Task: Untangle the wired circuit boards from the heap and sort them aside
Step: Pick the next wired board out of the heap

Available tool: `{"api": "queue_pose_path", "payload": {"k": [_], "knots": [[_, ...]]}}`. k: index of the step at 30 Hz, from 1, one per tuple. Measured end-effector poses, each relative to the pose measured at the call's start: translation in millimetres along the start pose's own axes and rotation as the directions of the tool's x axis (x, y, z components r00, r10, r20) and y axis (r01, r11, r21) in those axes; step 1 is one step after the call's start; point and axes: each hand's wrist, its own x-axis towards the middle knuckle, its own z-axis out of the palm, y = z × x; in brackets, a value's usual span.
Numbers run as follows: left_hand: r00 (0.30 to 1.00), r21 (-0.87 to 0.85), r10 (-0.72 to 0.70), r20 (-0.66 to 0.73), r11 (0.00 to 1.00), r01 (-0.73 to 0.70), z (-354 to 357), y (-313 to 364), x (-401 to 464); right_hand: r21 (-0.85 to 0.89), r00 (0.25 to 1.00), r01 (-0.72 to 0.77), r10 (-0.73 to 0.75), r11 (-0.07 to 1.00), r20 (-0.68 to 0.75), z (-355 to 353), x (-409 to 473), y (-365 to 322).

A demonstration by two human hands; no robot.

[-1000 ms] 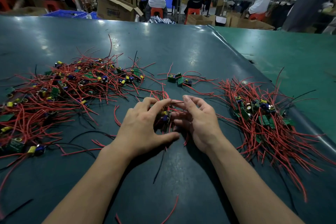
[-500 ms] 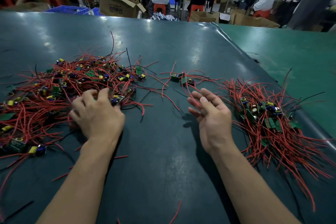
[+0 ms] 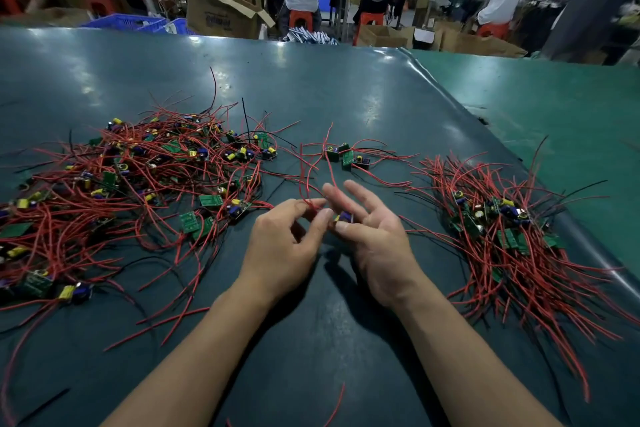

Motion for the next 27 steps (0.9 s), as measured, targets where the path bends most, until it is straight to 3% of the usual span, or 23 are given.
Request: {"api": "queue_pose_path", "payload": {"k": [2,5,9,12,17,21,27], "knots": [[0.999,-0.082,-0.04,-0.005,0.996,0.039,-0.7,-2.8,2.5,0.004,0.998,-0.054,0.054,0.999,0.034,1.8,0.3,2.8],[0.995,-0.216,-0.096,-0.027,0.972,0.088,-2.4,-6.5,3.9,-0.042,0.998,-0.058,0.056,0.997,-0.041,3.3,-1.6,6.3],[0.994,-0.216,-0.033,-0.101,0.976,0.01,-3.2,-6.4,2.6,-0.316,0.995,0.004,-0.034,0.949,-0.09,2.6,-5.9,8.0],[0.994,-0.23,-0.073,-0.083,0.972,0.052,-5.1,-5.0,3.8,-0.46,0.991,0.074,-0.119,0.885,-0.069,1.0,-9.2,5.7],[0.972,-0.423,-0.231,-0.049,0.886,0.189,-8.6,-0.3,8.8,-0.395,0.996,0.054,-0.08,0.917,-0.05,3.4,-13.3,2.9],[0.932,-0.576,-0.36,0.048,0.752,0.321,-7.1,0.8,6.0,-0.334,0.994,0.048,-0.079,0.941,-0.08,5.3,-15.0,-0.2],[0.924,-0.56,-0.334,0.187,0.736,0.38,-6.0,2.7,1.5,-0.325,0.991,0.098,-0.122,0.941,-0.052,7.1,-16.3,0.1]]}}
